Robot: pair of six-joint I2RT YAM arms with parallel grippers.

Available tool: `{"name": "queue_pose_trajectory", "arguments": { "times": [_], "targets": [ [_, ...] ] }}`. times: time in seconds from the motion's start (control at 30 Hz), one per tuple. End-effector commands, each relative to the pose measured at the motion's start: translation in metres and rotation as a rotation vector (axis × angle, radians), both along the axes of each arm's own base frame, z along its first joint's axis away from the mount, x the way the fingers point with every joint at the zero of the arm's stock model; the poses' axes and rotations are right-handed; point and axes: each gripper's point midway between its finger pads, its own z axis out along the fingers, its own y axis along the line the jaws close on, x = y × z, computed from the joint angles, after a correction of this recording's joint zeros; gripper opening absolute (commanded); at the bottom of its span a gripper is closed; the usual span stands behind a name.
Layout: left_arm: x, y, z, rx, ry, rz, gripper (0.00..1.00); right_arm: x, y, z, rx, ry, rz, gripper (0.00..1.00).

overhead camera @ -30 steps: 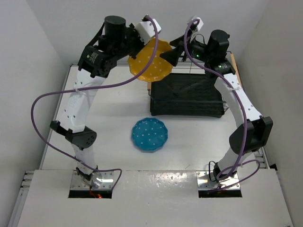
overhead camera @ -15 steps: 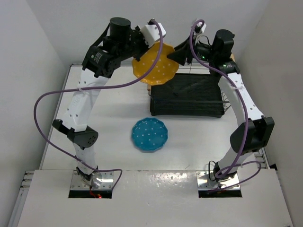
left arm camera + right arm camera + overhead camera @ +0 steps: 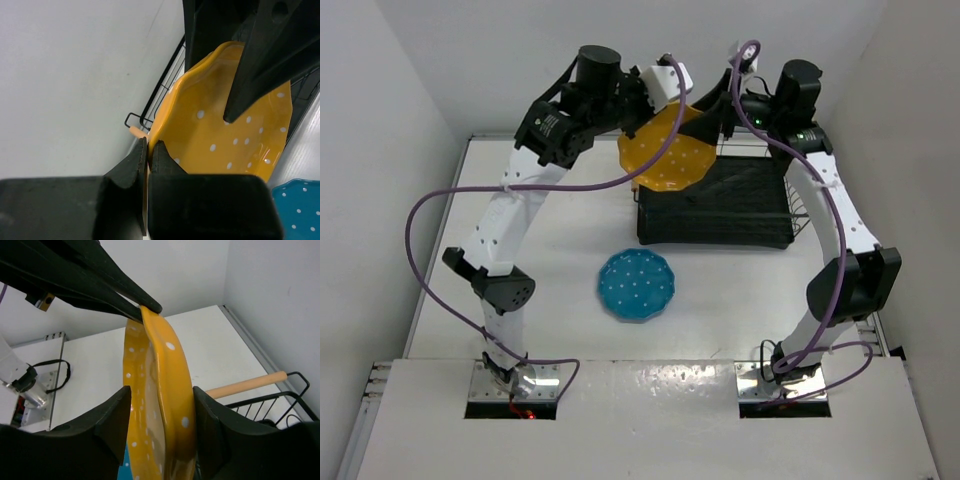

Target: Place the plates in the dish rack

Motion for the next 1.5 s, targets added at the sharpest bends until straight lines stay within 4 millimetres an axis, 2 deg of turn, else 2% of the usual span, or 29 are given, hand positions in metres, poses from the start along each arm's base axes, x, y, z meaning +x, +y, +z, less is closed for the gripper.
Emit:
{"name": "queue_pose_trajectory", "arguments": {
  "times": [0.0,0.03,0.07,0.1,0.13,0.23,0.33,0.47,0.5,0.53,0.57,0.6,0.63,0.67,0.7,0.73,0.77,0.8,0.83,0.87,0.97,1.0,1.07,1.1,1.17,1.2,1.27,1.37,1.47],
  "targets": [
    [-0.003,-0.012,0.063,-0.131,-0.187,-0.037,0.0,-0.012,-0.005,-0.006,-0.066,-0.01,0.051,0.51],
    [-0.005,-0.015,0.063,-0.124,-0.194,-0.048,0.0,-0.014,-0.006,0.002,-0.079,-0.036,0.047,0.51],
    [-0.004,-0.019,0.058,-0.12,-0.185,-0.059,0.0,-0.005,-0.01,-0.001,-0.122,-0.103,0.002,0.5],
    [-0.008,-0.025,0.059,-0.116,-0.19,-0.081,0.0,-0.011,-0.011,-0.019,-0.169,-0.052,0.003,0.48],
    [-0.008,-0.025,0.059,-0.116,-0.19,-0.082,0.0,-0.009,-0.014,-0.018,-0.198,-0.067,-0.034,0.46],
    [-0.01,-0.033,0.054,-0.106,-0.188,-0.105,0.0,-0.006,-0.021,-0.032,-0.256,-0.069,-0.08,0.24],
    [-0.01,-0.04,0.046,-0.096,-0.173,-0.115,0.0,-0.004,-0.025,-0.039,-0.282,-0.072,-0.112,0.23],
    [-0.009,-0.046,0.041,-0.077,-0.178,-0.128,0.0,0.004,-0.034,-0.049,-0.315,-0.093,-0.159,0.0],
    [-0.009,-0.046,0.041,-0.077,-0.178,-0.128,0.0,0.012,-0.037,-0.047,-0.32,-0.122,-0.189,0.0],
    [-0.01,-0.052,0.037,-0.072,-0.171,-0.138,0.0,0.015,-0.041,-0.03,-0.303,-0.199,-0.213,0.0],
    [-0.008,-0.051,0.039,-0.07,-0.185,-0.127,0.0,0.018,-0.045,-0.051,-0.305,-0.163,-0.221,0.0],
    [-0.004,-0.052,0.035,-0.062,-0.179,-0.117,0.0,0.029,-0.05,-0.037,-0.28,-0.26,-0.254,0.0],
    [-0.003,-0.052,0.037,-0.069,-0.187,-0.116,0.0,0.027,-0.052,-0.045,-0.271,-0.274,-0.262,0.0],
    [-0.005,-0.055,0.039,-0.074,-0.195,-0.115,0.0,0.036,-0.053,-0.019,-0.21,-0.436,-0.301,0.0],
    [-0.001,-0.056,0.034,-0.066,-0.188,-0.106,0.0,0.04,-0.064,-0.011,-0.188,-0.475,-0.335,0.0],
    [0.001,-0.054,0.034,-0.064,-0.189,-0.094,0.0,0.041,-0.067,-0.014,-0.125,-0.398,-0.346,0.0],
    [-0.002,-0.059,0.037,-0.072,-0.198,-0.102,0.04,0.049,-0.082,0.016,-0.075,-0.522,-0.386,0.0],
    [-0.002,-0.059,0.039,-0.078,-0.205,-0.102,0.08,0.053,-0.084,0.022,-0.05,-0.528,-0.381,0.0],
    [-0.001,-0.058,0.039,-0.077,-0.206,-0.093,0.13,0.046,-0.076,0.023,0.008,-0.445,-0.322,0.0],
    [0.002,-0.06,0.037,-0.078,-0.207,-0.093,0.16,0.055,-0.096,0.035,0.026,-0.535,-0.349,0.0],
    [0.006,-0.061,0.032,-0.078,-0.193,-0.081,0.27,0.056,-0.11,0.05,0.08,-0.559,-0.325,0.0],
    [0.006,-0.062,0.035,-0.084,-0.2,-0.081,0.35,0.056,-0.113,0.056,0.089,-0.599,-0.313,0.0],
    [0.007,-0.061,0.034,-0.09,-0.194,-0.068,0.53,0.06,-0.125,0.053,0.111,-0.558,-0.31,0.0],
    [0.012,-0.063,0.024,-0.075,-0.178,-0.06,0.63,0.063,-0.127,0.054,0.114,-0.569,-0.309,0.0],
    [0.012,-0.064,0.026,-0.091,-0.177,-0.057,0.7,0.067,-0.14,0.049,0.098,-0.558,-0.32,0.0],
    [0.018,-0.062,0.021,-0.093,-0.162,-0.045,0.78,0.071,-0.146,0.044,0.092,-0.545,-0.329,0.0],
    [0.022,-0.057,0.023,-0.11,-0.157,-0.023,0.79,0.072,-0.154,0.038,0.064,-0.548,-0.33,0.0],
    [0.037,-0.043,0.011,-0.112,-0.117,0.036,0.79,0.077,-0.171,0.015,0.004,-0.503,-0.348,0.0],
    [0.052,-0.012,-0.006,-0.091,-0.057,0.114,0.79,0.077,-0.185,-0.008,-0.05,-0.47,-0.381,0.0]
  ]
}}
